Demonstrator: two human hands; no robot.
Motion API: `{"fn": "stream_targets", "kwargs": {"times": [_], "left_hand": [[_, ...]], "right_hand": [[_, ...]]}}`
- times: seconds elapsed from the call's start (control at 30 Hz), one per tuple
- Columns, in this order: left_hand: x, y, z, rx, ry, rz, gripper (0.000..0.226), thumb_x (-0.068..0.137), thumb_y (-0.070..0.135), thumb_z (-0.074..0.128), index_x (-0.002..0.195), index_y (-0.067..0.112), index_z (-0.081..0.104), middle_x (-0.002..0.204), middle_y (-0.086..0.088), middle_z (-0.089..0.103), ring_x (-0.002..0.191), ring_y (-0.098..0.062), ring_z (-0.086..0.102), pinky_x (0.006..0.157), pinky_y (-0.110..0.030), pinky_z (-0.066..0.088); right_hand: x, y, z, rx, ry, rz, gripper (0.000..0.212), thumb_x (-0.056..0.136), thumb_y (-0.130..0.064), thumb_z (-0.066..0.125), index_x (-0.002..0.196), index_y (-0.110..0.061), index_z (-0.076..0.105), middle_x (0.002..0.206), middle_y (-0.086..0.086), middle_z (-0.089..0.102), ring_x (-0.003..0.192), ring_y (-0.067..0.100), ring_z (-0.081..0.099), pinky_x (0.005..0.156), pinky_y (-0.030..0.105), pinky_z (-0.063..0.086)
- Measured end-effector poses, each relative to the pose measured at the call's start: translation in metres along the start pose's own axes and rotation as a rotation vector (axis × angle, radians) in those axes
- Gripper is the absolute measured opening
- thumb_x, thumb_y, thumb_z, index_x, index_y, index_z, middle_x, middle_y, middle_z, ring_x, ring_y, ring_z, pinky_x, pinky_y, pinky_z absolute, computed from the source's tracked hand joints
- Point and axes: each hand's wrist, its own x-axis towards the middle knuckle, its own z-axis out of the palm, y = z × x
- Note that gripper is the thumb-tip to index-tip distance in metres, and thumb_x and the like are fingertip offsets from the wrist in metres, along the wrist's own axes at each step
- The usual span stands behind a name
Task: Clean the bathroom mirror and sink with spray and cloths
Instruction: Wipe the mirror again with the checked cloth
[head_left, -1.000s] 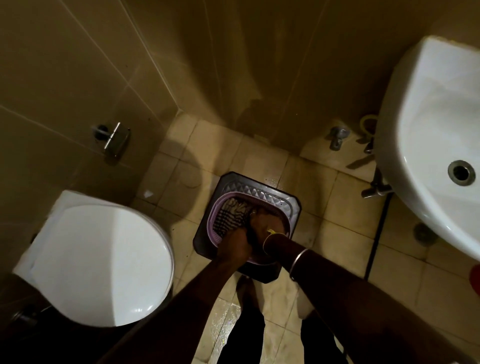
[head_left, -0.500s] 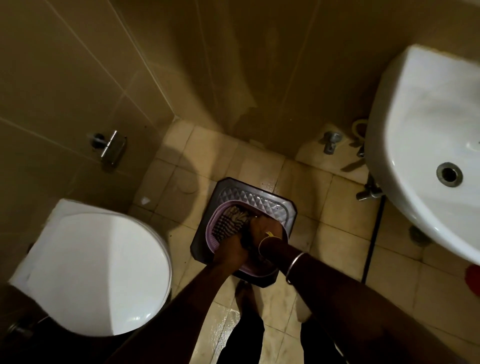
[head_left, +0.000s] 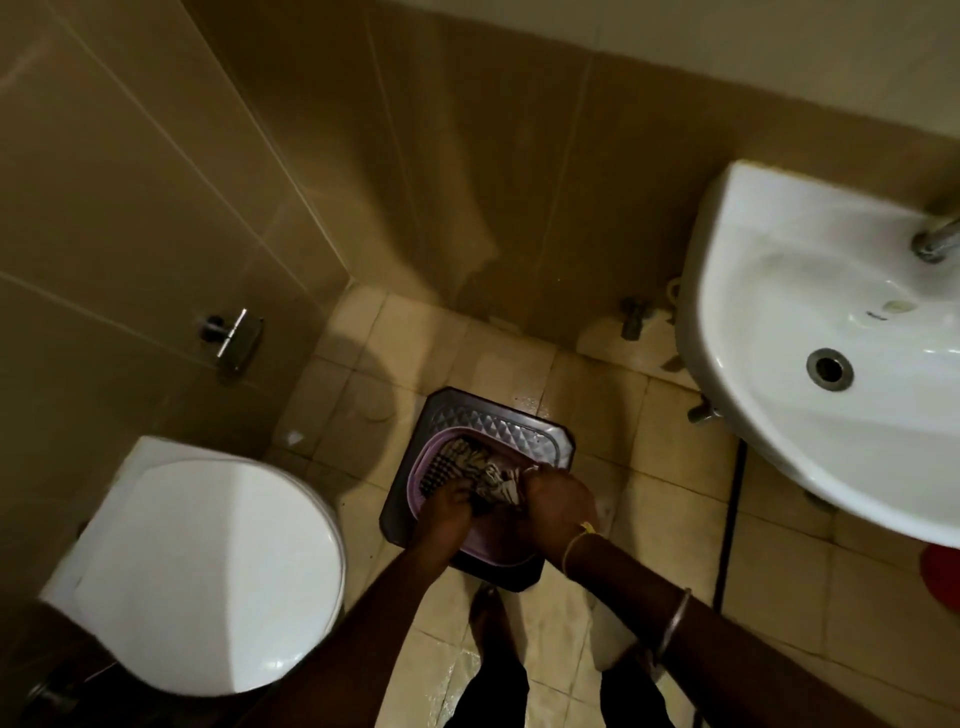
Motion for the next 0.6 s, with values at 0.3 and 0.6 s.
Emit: {"fn": "stream_targets", "kwargs": {"times": [0.3, 0.6], "left_hand": [[-0.068, 0.083, 0.03, -0.291, -0.18, 0.068, 0.031, 0.095, -0.01, 0.052, 0.116, 0.009, 0.065, 0.108, -0.012, 0.071, 0.1, -0.029, 0.067, 0.083, -0.033, 0.056], [-0.137, 0.202, 0.075, -0.452, -0.322, 0.274, 0.036, 0.096, 0.006, 0.061, 0.13, 0.016, 0.062, 0.119, -0.014, 0.074, 0.11, -0.033, 0.071, 0.096, -0.049, 0.056]], "right_hand": [[-0.039, 0.038, -0.083, 1.042, 0.108, 0.248, 0.029, 0.079, -0.001, 0.081, 0.089, -0.02, 0.061, 0.09, 0.0, 0.073, 0.085, 0.02, 0.071, 0.062, 0.014, 0.052], [-0.076, 0.078, -0.186, 1.53, 0.183, 0.177, 0.058, 0.07, -0.013, 0.085, 0.124, -0.003, 0.065, 0.115, 0.017, 0.076, 0.105, 0.038, 0.073, 0.096, 0.058, 0.057]]}}
